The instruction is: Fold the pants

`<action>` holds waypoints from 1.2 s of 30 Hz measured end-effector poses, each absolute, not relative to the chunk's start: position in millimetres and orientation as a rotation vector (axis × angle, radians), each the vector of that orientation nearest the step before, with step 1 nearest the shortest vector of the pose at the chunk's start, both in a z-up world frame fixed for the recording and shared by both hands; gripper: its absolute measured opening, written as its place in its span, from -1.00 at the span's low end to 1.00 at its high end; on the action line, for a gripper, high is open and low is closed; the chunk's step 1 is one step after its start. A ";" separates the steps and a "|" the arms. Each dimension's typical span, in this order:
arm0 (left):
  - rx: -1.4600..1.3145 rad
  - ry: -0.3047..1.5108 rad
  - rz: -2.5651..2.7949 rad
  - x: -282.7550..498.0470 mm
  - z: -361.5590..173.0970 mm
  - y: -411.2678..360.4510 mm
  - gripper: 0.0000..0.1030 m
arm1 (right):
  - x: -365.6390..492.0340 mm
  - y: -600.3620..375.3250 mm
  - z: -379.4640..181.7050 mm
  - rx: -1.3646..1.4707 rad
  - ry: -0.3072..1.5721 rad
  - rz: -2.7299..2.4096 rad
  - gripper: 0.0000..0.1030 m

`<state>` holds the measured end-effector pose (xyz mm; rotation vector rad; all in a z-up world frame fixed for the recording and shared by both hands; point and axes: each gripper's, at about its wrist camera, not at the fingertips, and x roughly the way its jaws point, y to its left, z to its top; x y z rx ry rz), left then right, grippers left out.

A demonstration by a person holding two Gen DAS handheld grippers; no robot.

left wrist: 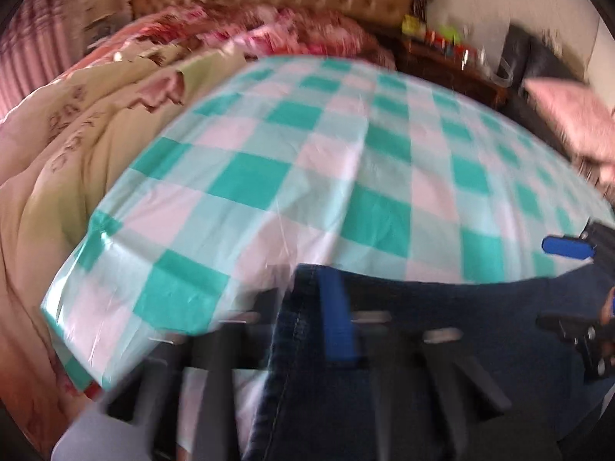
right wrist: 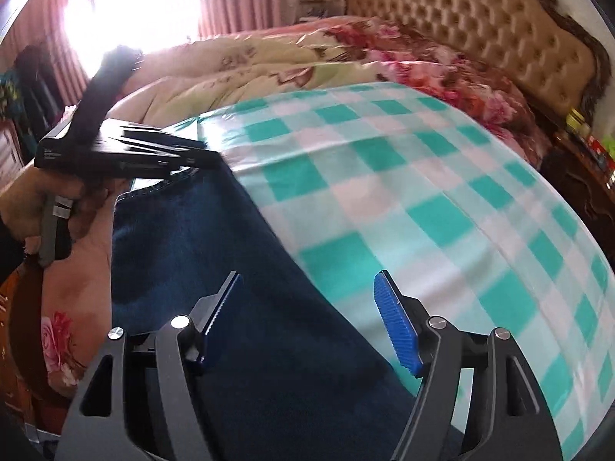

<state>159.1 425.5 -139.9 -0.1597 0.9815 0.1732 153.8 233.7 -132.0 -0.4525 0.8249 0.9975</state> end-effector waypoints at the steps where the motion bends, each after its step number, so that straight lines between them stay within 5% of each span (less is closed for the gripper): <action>1: -0.141 0.987 0.174 162.0 -141.2 423.5 -0.78 | 153.0 248.1 -134.3 -0.453 0.836 1.014 0.34; 6: -0.079 0.991 0.165 166.1 -137.0 419.7 -0.78 | 155.8 302.1 -145.0 -0.470 0.867 1.056 0.33; 8: -0.081 0.987 0.160 163.0 -136.2 421.7 -0.78 | 162.3 319.3 -153.9 -0.482 0.905 1.066 0.12; 10: -0.111 0.970 0.150 159.1 -135.2 426.7 -0.78 | 164.0 330.2 -164.2 -0.510 0.951 1.085 -0.55; 13: -0.153 0.934 0.160 156.9 -133.8 434.0 -0.67 | 161.2 333.9 -161.5 -0.525 0.928 1.072 -0.68; 15: -0.213 0.889 0.240 146.4 -129.8 449.3 -0.67 | 162.3 334.3 -162.0 -0.517 0.931 1.067 -0.69; 18: -0.332 0.833 0.266 121.6 -123.4 466.4 -0.37 | 161.2 332.9 -162.9 -0.509 0.928 1.063 -0.69; 27: -0.365 0.812 0.225 37.8 -127.4 450.5 -0.37 | 148.0 302.5 -131.0 -0.412 0.861 0.924 -0.68; 29: -0.317 0.855 0.212 38.8 -136.9 441.0 -0.80 | 135.3 294.3 -126.8 -0.397 0.864 0.910 -0.61; 36: -0.283 0.863 0.313 39.4 -134.9 455.9 -1.00 | 70.8 257.6 -139.0 -0.344 0.932 0.904 -0.38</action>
